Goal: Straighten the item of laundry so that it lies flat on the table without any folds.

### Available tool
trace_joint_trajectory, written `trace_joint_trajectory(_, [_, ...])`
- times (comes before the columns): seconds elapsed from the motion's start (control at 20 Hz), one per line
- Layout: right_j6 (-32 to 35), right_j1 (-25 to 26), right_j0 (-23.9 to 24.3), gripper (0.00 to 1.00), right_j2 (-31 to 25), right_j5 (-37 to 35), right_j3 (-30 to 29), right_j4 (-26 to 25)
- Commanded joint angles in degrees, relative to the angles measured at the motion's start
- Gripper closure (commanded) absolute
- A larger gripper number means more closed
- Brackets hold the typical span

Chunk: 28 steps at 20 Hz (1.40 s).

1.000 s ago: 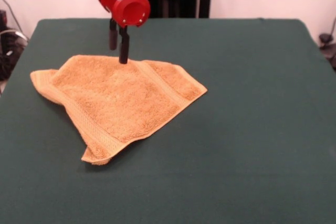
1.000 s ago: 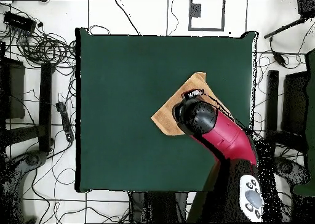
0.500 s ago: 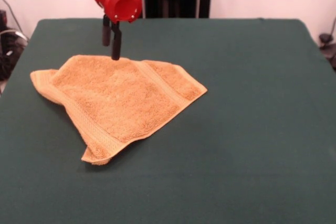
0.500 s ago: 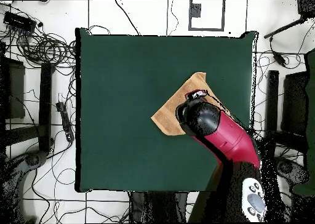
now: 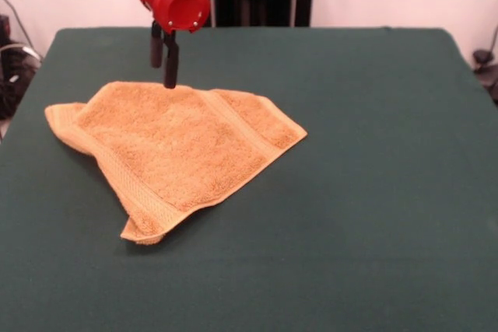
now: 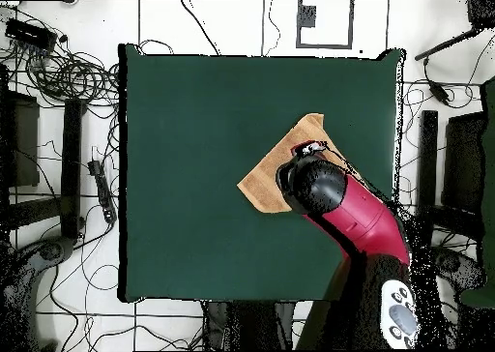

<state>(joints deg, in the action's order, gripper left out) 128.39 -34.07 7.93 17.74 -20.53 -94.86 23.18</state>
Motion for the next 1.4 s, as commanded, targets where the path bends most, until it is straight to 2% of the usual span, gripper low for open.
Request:
trace_joint_trajectory(0.05, [11.6, 2.2, 0.4, 0.0, -4.6, 0.3, -4.2, 2.6])
trace_joint_trajectory(0.45, [13.8, 2.4, -2.3, 0.0, -2.0, -1.1, -3.3, 2.7])
trace_joint_trajectory(0.7, [13.3, 2.5, -1.6, 0.0, -2.9, 0.2, -3.9, 2.8])
trace_joint_trajectory(0.95, [13.3, 4.2, -1.5, 0.0, -2.5, 5.0, -3.8, 2.1])
trace_joint_trajectory(1.4, [10.0, 6.2, 5.5, 0.0, -10.6, 14.4, -6.6, -0.1])
